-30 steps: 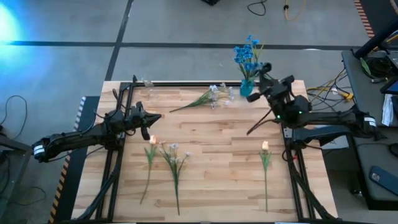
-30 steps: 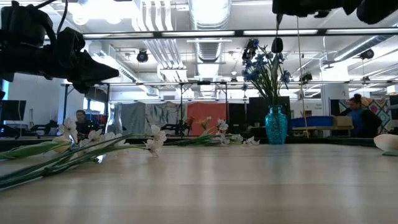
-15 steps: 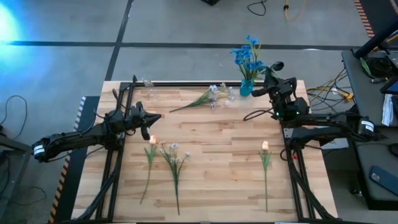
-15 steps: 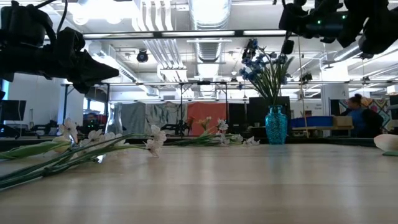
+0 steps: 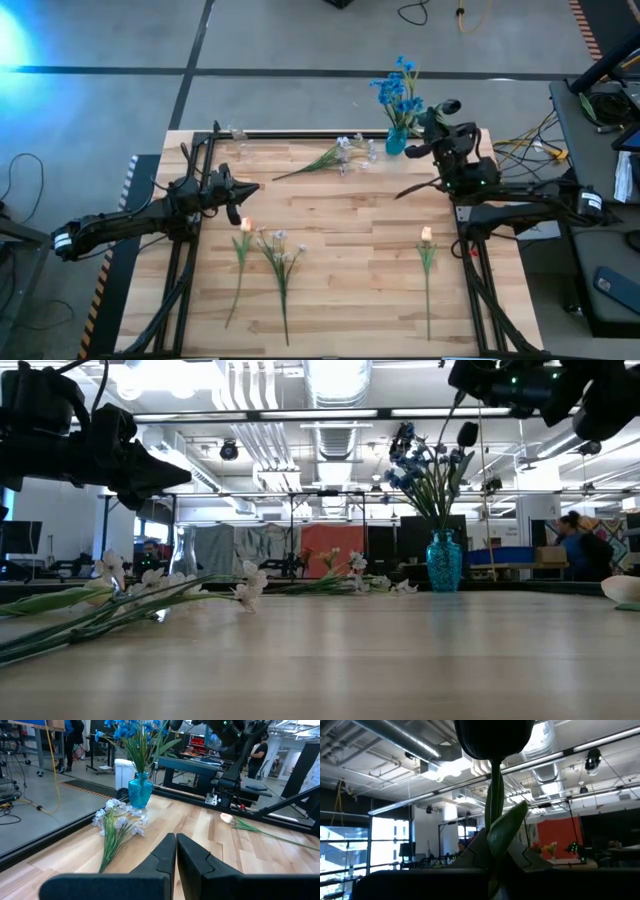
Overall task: Sort flowers into vase by color
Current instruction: Put the black flower into the blue vase
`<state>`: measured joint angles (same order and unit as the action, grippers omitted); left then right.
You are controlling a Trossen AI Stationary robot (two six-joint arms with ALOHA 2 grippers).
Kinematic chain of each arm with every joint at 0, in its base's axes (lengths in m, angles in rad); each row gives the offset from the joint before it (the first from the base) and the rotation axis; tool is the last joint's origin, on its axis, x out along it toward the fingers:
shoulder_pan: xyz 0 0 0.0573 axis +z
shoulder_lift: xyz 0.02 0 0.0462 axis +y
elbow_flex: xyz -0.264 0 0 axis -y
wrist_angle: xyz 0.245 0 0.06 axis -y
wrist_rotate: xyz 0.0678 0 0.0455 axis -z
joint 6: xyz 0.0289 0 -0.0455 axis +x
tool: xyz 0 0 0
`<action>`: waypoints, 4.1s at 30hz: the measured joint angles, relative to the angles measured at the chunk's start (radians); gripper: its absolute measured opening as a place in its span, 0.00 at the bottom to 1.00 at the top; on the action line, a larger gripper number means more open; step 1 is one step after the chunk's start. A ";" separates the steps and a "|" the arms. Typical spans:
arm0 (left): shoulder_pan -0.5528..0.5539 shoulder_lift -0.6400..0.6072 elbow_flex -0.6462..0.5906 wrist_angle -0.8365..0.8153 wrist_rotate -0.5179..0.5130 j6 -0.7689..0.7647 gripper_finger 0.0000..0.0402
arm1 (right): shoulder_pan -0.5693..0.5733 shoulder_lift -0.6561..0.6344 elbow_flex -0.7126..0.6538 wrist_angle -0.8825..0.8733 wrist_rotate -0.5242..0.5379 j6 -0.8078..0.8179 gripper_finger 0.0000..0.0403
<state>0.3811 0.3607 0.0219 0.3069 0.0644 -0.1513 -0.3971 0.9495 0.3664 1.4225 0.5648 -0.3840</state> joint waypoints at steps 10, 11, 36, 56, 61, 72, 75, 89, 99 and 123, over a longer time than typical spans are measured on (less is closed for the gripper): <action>0.000 0.000 0.000 0.000 0.000 0.003 0.00 | 0.039 -0.003 0.053 -0.011 0.049 -0.125 0.02; 0.000 0.000 0.000 0.000 0.000 0.003 0.00 | 0.039 0.005 0.051 -0.012 0.049 -0.120 0.02; 0.000 0.002 0.000 0.000 0.005 0.008 0.00 | -0.016 0.277 0.044 0.109 0.088 -0.114 0.02; 0.000 0.002 0.000 0.000 0.006 0.011 0.00 | -0.016 0.340 0.058 0.031 0.187 -0.116 0.14; 0.000 0.002 0.000 0.000 0.007 0.011 0.00 | -0.016 0.339 0.089 -0.018 0.256 -0.141 0.19; 0.000 0.002 0.000 0.000 0.007 0.008 0.00 | -0.016 0.334 0.209 -0.400 0.277 -0.042 0.38; 0.000 0.002 0.000 0.000 0.007 0.008 0.00 | -0.015 0.333 0.260 -0.550 0.281 0.011 0.41; 0.000 0.002 0.000 0.000 0.008 0.011 0.00 | -0.006 0.333 0.530 -1.228 0.319 0.152 0.53; 0.000 0.002 0.000 -0.001 0.010 0.011 0.00 | 0.027 0.332 0.635 -1.421 0.319 0.150 0.35; 0.000 0.002 0.000 -0.001 0.031 0.008 0.00 | -0.021 0.332 0.564 -1.478 0.291 0.296 0.03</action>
<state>0.3809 0.3623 0.0219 0.3061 0.0952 -0.1429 -0.4177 1.2819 0.9300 -0.0553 0.8560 -0.0881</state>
